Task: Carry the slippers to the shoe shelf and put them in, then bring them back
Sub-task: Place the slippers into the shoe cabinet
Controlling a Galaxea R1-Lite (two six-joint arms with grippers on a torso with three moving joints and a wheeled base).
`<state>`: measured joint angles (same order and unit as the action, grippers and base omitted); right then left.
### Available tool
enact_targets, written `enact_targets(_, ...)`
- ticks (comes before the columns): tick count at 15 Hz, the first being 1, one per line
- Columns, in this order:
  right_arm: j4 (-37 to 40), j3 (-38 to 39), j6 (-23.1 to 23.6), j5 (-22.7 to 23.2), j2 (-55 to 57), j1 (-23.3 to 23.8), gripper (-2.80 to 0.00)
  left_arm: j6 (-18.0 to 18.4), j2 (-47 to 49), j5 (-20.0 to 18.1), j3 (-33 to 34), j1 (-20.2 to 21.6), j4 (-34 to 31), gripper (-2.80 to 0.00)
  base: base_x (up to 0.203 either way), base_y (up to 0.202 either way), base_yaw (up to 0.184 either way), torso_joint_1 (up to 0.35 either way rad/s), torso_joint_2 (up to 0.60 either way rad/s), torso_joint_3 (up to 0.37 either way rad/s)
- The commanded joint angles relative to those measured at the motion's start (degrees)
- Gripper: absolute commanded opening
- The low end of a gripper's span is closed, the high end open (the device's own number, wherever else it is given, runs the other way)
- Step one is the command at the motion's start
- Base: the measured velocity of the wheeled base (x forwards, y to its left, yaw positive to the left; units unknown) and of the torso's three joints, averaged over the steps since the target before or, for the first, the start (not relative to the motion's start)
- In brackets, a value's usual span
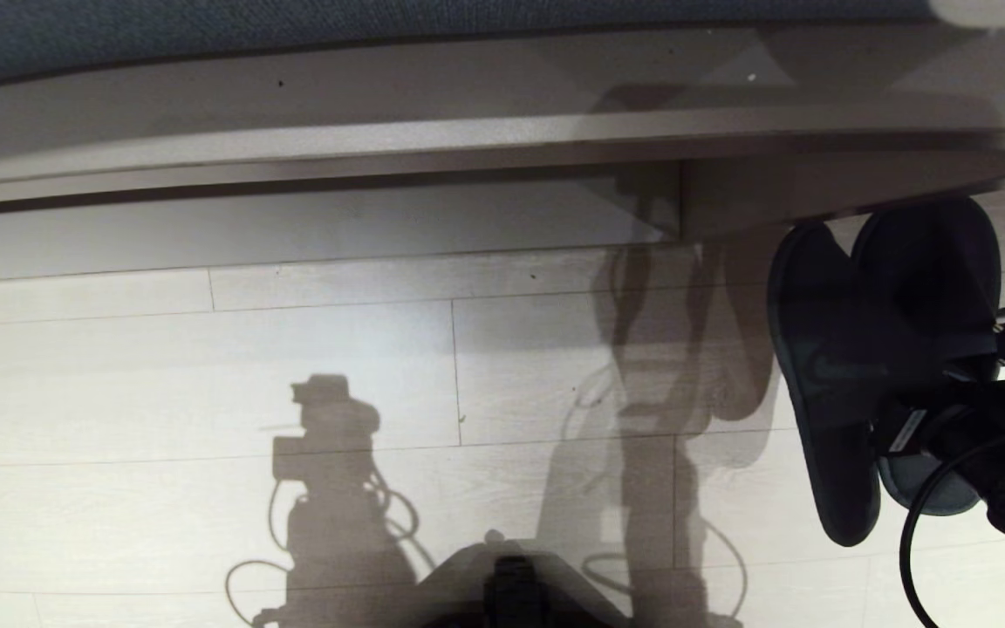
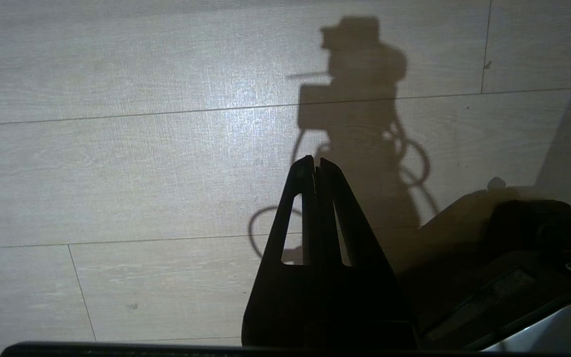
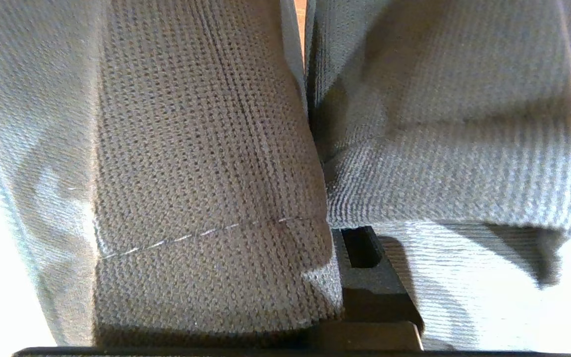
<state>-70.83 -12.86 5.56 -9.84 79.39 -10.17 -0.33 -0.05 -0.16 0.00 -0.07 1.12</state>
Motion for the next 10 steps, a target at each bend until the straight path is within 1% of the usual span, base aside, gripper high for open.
enact_targets(1,-0.4,1.0,-0.4,-0.1,-1.5,0.0,-2.8,0.0,0.0,0.0,0.4,0.0,0.0,-2.8,0.0,0.0,0.0,0.0,0.0,0.0)
enact_targets(10,-0.4,1.3,-1.3,0.0,-0.6,0.0,-2.8,-0.1,-0.1,0.0,0.4,0.0,0.0,-2.8,0.0,0.0,0.0,0.0,0.0,0.0)
